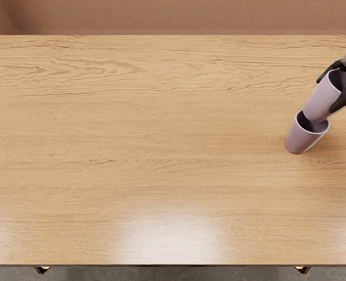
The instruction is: Pick up cup and place in cup with right hand
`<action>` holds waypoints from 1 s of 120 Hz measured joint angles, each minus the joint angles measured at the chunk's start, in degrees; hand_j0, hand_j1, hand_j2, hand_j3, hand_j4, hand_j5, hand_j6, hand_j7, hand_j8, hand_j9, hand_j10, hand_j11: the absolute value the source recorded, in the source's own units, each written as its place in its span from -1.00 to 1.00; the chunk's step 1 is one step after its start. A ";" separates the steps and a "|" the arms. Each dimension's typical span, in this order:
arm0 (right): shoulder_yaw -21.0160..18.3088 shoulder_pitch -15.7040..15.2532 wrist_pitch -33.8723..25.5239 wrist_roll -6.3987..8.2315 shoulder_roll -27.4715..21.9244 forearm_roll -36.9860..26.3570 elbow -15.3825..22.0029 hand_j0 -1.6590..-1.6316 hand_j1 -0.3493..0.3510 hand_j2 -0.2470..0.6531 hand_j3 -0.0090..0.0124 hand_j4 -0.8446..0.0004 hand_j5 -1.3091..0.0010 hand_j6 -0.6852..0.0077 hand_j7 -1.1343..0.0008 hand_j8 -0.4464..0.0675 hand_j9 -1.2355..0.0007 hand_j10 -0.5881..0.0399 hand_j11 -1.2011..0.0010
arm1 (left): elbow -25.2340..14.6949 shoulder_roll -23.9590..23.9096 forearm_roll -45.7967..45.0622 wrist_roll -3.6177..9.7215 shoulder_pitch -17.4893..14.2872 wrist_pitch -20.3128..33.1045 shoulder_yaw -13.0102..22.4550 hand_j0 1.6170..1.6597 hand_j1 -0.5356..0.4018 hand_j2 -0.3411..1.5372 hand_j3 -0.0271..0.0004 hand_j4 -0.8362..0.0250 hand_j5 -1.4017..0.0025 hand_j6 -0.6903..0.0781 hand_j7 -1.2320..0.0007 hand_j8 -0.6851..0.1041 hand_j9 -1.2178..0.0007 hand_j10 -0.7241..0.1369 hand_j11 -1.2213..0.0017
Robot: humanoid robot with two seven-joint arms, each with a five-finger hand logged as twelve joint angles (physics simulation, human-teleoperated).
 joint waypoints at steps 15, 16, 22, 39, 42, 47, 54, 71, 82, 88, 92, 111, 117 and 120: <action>0.16 0.09 0.44 -0.02 -0.87 0.08 0.66 -0.06 0.23 -0.67 -0.22 0.05 -0.25 0.37 -0.35 0.10 -0.32 -0.16 -0.35 | 0.00 0.00 -0.01 0.00 0.00 0.00 0.00 0.92 0.88 -0.64 0.97 0.93 0.99 0.79 0.99 0.73 0.99 0.67 0.99; 0.20 0.12 0.50 -0.02 -1.01 0.07 0.81 -0.06 0.23 -0.68 -0.09 0.05 -0.25 0.37 -0.36 0.11 -0.32 -0.16 -0.36 | 0.00 0.00 0.00 0.00 0.00 0.00 0.00 0.92 0.88 -0.64 0.97 0.93 0.99 0.79 0.99 0.73 0.99 0.67 0.99; 0.38 0.26 0.85 -0.01 -1.71 0.14 1.51 -0.14 0.28 -0.63 -0.07 0.07 -0.25 0.40 -0.36 0.13 -0.32 -0.14 -0.36 | 0.00 0.00 -0.01 0.00 0.00 0.00 0.00 0.92 0.88 -0.64 0.97 0.93 0.99 0.79 0.99 0.73 0.99 0.67 0.99; 0.69 0.53 1.67 -0.02 -2.81 0.29 2.79 -0.18 0.28 -0.64 -0.06 0.11 -0.29 0.42 -0.36 0.18 -0.34 -0.10 -0.38 | 0.00 0.00 -0.01 0.00 0.00 0.00 0.01 0.92 0.88 -0.64 0.97 0.93 0.99 0.79 0.99 0.73 0.99 0.67 0.99; 0.71 0.53 1.75 -0.02 -2.89 0.29 2.88 -0.19 0.28 -0.64 -0.06 0.11 -0.29 0.41 -0.36 0.17 -0.34 -0.10 -0.38 | 0.00 0.00 -0.01 0.00 0.00 0.00 0.01 0.92 0.88 -0.64 0.97 0.93 0.99 0.79 0.99 0.73 0.99 0.67 0.99; 0.74 0.52 1.83 -0.02 -2.92 0.31 3.00 -0.22 0.31 -0.60 -0.04 0.13 -0.30 0.43 -0.36 0.19 -0.34 -0.09 -0.39 | 0.00 0.00 -0.01 0.00 0.00 0.00 0.02 0.92 0.88 -0.64 0.97 0.93 0.99 0.79 0.99 0.73 0.99 0.67 0.99; 0.76 0.51 1.91 -0.03 -2.92 0.31 3.10 -0.19 0.26 -0.64 -0.08 0.12 -0.30 0.42 -0.36 0.18 -0.35 -0.09 -0.39 | 0.00 0.00 -0.02 0.00 0.00 0.00 0.01 0.92 0.88 -0.64 0.96 0.93 0.99 0.79 0.99 0.73 0.99 0.67 0.99; 0.78 0.43 2.49 -0.03 -2.93 0.34 3.20 -0.24 0.30 -0.64 -0.03 0.14 -0.32 0.43 -0.36 0.20 -0.35 -0.08 -0.39 | 0.00 0.00 -0.01 0.00 0.00 0.00 0.00 0.92 0.88 -0.64 0.96 0.93 0.99 0.79 0.99 0.73 0.99 0.67 0.99; 0.79 0.32 2.53 -0.01 -2.99 0.26 3.17 -0.38 0.12 -0.63 -0.16 0.21 -0.12 0.42 -0.15 0.21 -0.15 -0.01 -0.18 | 0.00 0.00 0.00 0.00 0.00 0.00 0.01 0.92 0.88 -0.64 0.96 0.93 0.99 0.79 0.99 0.73 0.99 0.67 0.99; 0.79 0.24 2.43 0.00 -3.05 0.16 3.12 -0.49 -0.09 -0.59 -0.16 0.36 0.10 0.51 0.08 0.29 0.08 0.15 0.05 | 0.00 0.00 -0.01 0.00 0.00 0.00 0.01 0.92 0.88 -0.64 0.96 0.93 0.99 0.79 0.99 0.73 0.99 0.67 0.99; 0.79 0.20 2.39 0.00 -3.04 0.11 3.07 -0.56 -0.21 -0.57 -0.16 0.44 0.23 0.56 0.21 0.34 0.21 0.24 0.19 | 0.00 0.00 -0.01 0.00 0.00 0.00 0.01 0.92 0.88 -0.64 0.96 0.93 0.99 0.79 0.99 0.73 0.99 0.67 0.99; 7.95 -3.23 2.34 0.02 1.66 0.07 0.50 -0.76 -0.59 -0.51 -0.16 0.70 0.61 0.73 0.60 0.48 0.60 0.52 0.59 | 0.00 0.00 -0.01 0.00 0.00 0.00 0.00 0.92 0.88 -0.64 0.96 0.93 0.99 0.79 0.99 0.73 0.99 0.67 0.99; 11.81 -5.04 2.34 0.02 5.37 0.10 -0.56 -0.79 -0.65 -0.50 -0.16 0.75 0.68 0.76 0.67 0.50 0.67 0.58 0.66 | 0.00 0.00 -0.02 0.00 0.00 0.00 0.00 0.92 0.88 -0.64 0.97 0.93 0.99 0.79 0.99 0.73 0.99 0.67 0.99; 13.24 -5.69 2.34 0.02 7.12 0.12 -1.07 -0.81 -0.68 -0.50 -0.16 0.77 0.71 0.77 0.70 0.52 0.70 0.60 0.70 | 0.00 0.00 -0.02 0.00 0.00 0.00 0.01 0.92 0.88 -0.64 0.97 0.93 0.99 0.79 0.99 0.73 0.99 0.67 0.99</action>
